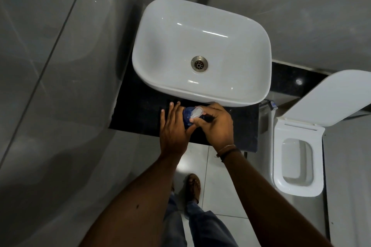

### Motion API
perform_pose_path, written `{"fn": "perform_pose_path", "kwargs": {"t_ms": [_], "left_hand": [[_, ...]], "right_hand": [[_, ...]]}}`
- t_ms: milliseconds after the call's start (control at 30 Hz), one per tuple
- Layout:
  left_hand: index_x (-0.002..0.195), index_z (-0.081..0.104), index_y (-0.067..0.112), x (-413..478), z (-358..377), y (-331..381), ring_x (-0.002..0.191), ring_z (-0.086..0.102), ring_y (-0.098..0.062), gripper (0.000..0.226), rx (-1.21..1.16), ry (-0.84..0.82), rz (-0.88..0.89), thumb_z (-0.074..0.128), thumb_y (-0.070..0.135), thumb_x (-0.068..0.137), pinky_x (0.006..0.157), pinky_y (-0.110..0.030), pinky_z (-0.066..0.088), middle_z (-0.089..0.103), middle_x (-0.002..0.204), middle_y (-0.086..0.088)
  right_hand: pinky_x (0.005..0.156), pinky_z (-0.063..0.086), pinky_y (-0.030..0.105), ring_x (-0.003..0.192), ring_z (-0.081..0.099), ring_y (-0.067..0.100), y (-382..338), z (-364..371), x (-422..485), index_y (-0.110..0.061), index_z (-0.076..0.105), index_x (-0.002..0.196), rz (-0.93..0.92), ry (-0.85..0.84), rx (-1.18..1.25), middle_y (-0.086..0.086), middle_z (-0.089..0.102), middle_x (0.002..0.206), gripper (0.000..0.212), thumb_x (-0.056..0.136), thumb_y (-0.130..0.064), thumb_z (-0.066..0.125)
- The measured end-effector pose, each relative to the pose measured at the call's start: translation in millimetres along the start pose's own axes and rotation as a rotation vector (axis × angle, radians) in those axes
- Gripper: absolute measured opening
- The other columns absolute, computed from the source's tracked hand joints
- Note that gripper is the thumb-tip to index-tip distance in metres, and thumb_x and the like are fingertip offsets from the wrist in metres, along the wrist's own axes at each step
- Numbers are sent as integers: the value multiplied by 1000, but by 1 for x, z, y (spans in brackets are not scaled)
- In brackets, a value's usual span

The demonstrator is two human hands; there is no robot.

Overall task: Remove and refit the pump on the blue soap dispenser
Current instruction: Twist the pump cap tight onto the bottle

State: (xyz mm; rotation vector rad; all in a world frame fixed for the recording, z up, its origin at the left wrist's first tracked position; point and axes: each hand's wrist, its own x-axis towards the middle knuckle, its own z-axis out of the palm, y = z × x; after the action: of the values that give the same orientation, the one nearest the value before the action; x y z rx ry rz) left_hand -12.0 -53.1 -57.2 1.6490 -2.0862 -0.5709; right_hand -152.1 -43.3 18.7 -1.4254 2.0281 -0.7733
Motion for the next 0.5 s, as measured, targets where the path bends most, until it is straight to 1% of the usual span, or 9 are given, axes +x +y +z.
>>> {"fn": "perform_pose_path", "kwargs": {"t_ms": [100, 167, 200, 233, 300, 333, 433, 467, 500], "left_hand": [[146, 48, 1, 1, -1, -1, 153, 31, -30, 80, 11, -4, 24, 41, 62, 95, 127, -54, 19, 48, 156, -15], [145, 49, 1, 1, -2, -1, 152, 33, -31, 78, 13, 4, 28, 41, 60, 96, 127, -56, 21, 50, 155, -15], [145, 49, 0, 1, -2, -1, 152, 34, -31, 74, 11, 14, 28, 42, 57, 98, 126, -56, 22, 50, 155, -16], [144, 50, 0, 0, -2, 0, 151, 35, -32, 69, 9, 34, 29, 42, 51, 99, 126, -56, 23, 51, 154, -16], [143, 51, 0, -1, 0, 0, 150, 37, -32, 58, 21, 64, 29, 47, 38, 100, 125, -57, 25, 53, 152, -16], [143, 52, 1, -1, 1, 0, 150, 37, -31, 55, 31, 63, 25, 51, 34, 99, 125, -56, 25, 53, 152, -16], [144, 52, 3, -2, 3, -1, 152, 35, -30, 53, 89, 34, 36, 59, 32, 101, 126, -55, 23, 53, 153, -13], [145, 52, 4, -2, 3, -2, 153, 33, -30, 51, 97, 24, 44, 53, 35, 104, 126, -55, 22, 52, 154, -13], [145, 51, 4, -2, 3, -3, 153, 31, -29, 53, 95, 11, 42, 41, 41, 108, 127, -54, 20, 50, 155, -13]], "right_hand": [[83, 51, 13, 88, 61, -10, -1, 4, -6, -29, 79, 110, 1, 68, 18, -21, 62, 99, 36, 77, -32, 92], [87, 60, 24, 88, 63, -5, -6, 2, -6, -27, 80, 110, -1, 73, 35, -19, 63, 101, 38, 75, -31, 94], [91, 62, 29, 92, 64, -1, -8, 0, -7, -25, 79, 113, -2, 67, 38, -16, 66, 105, 44, 73, -32, 95], [95, 62, 29, 99, 66, 2, -12, -3, -9, -24, 77, 120, 4, 57, 42, -12, 69, 110, 55, 70, -36, 97], [95, 59, 22, 105, 69, 7, -18, -7, -16, -21, 70, 134, 29, 72, 69, -6, 73, 118, 83, 62, -53, 96], [93, 58, 20, 103, 71, 8, -22, -9, -21, -20, 70, 135, 26, 113, 85, -5, 74, 116, 89, 60, -61, 94], [88, 59, 16, 96, 73, 5, -36, -8, -33, -18, 76, 126, 18, 220, 126, -7, 76, 105, 88, 60, -76, 86], [87, 60, 16, 94, 74, 5, -41, -7, -33, -18, 78, 124, 31, 226, 130, -7, 77, 103, 85, 61, -74, 86], [85, 61, 18, 91, 74, 6, -45, -6, -33, -19, 79, 121, 52, 230, 126, -6, 77, 100, 77, 64, -69, 88]]}}
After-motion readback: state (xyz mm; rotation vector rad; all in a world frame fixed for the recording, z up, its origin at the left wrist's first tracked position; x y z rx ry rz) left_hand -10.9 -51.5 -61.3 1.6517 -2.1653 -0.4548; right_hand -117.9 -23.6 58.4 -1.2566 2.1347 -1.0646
